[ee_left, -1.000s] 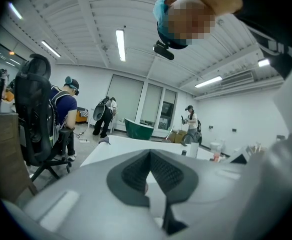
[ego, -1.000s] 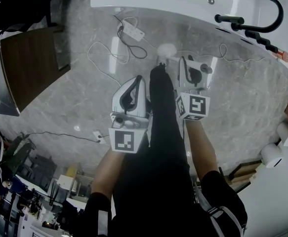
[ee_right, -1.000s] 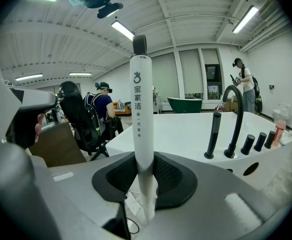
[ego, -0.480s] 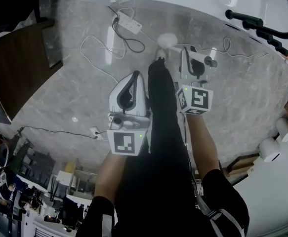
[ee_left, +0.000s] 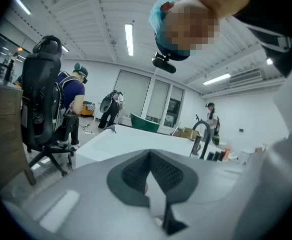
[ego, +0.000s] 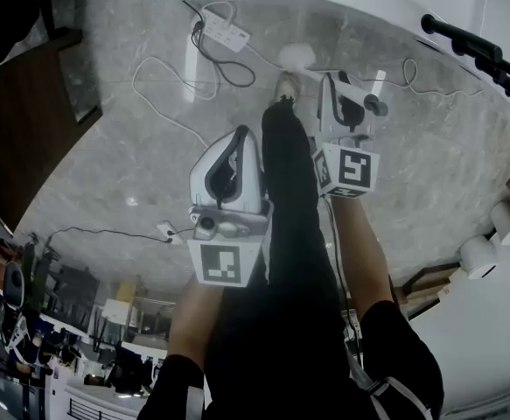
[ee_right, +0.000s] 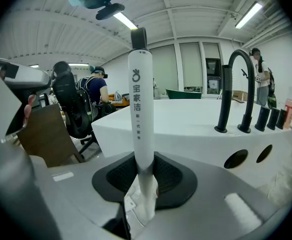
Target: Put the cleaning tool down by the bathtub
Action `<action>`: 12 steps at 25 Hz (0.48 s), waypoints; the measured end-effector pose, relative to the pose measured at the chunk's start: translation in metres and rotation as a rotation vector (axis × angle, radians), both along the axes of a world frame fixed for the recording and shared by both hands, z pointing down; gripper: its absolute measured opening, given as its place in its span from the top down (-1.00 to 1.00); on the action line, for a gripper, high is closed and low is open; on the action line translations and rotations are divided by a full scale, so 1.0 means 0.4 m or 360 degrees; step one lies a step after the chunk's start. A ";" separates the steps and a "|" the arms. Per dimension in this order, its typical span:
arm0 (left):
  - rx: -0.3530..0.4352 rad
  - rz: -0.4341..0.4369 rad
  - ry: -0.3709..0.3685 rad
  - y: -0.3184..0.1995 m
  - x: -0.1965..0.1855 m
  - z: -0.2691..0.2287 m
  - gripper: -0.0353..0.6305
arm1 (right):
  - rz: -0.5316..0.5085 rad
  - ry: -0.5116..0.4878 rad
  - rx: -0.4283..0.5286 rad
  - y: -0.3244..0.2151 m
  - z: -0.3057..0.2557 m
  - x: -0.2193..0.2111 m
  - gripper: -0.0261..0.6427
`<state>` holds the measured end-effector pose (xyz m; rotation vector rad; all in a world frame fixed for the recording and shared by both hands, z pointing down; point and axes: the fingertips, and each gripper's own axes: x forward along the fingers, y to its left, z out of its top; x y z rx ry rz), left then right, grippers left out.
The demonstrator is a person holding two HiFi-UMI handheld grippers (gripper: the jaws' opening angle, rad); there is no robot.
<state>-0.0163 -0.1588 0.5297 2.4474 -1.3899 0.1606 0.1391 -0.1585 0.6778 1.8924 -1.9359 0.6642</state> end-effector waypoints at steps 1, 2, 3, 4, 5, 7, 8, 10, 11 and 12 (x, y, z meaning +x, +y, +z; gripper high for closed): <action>-0.0004 0.0001 -0.0004 -0.003 0.001 0.008 0.88 | -0.0003 0.0004 -0.0006 -0.002 0.015 0.000 0.64; -0.0007 0.0004 -0.0009 -0.006 0.002 0.016 0.88 | -0.0005 0.0008 -0.0012 -0.004 0.030 0.000 0.64; -0.0008 0.0006 -0.0012 -0.011 0.004 0.024 0.88 | -0.0007 0.0013 -0.0017 -0.007 0.044 0.000 0.64; -0.0008 0.0007 -0.0013 -0.015 0.006 0.030 0.88 | -0.0009 0.0018 -0.0021 -0.010 0.057 0.001 0.64; -0.0007 0.0006 -0.0013 -0.020 0.008 0.035 0.88 | -0.0011 0.0022 -0.0023 -0.014 0.068 0.003 0.64; -0.0008 0.0006 -0.0013 -0.028 0.015 0.046 0.88 | -0.0014 0.0029 -0.0029 -0.021 0.090 0.007 0.64; -0.0009 0.0007 -0.0015 -0.032 0.018 0.052 0.88 | -0.0015 0.0030 -0.0034 -0.024 0.100 0.010 0.64; -0.0010 0.0009 -0.0015 -0.038 0.026 0.063 0.88 | -0.0019 0.0033 -0.0044 -0.030 0.121 0.015 0.64; -0.0012 0.0011 -0.0014 -0.041 0.030 0.068 0.88 | -0.0021 0.0036 -0.0049 -0.033 0.130 0.017 0.64; -0.0014 0.0013 -0.0013 -0.043 0.033 0.073 0.88 | -0.0022 0.0039 -0.0054 -0.035 0.139 0.021 0.64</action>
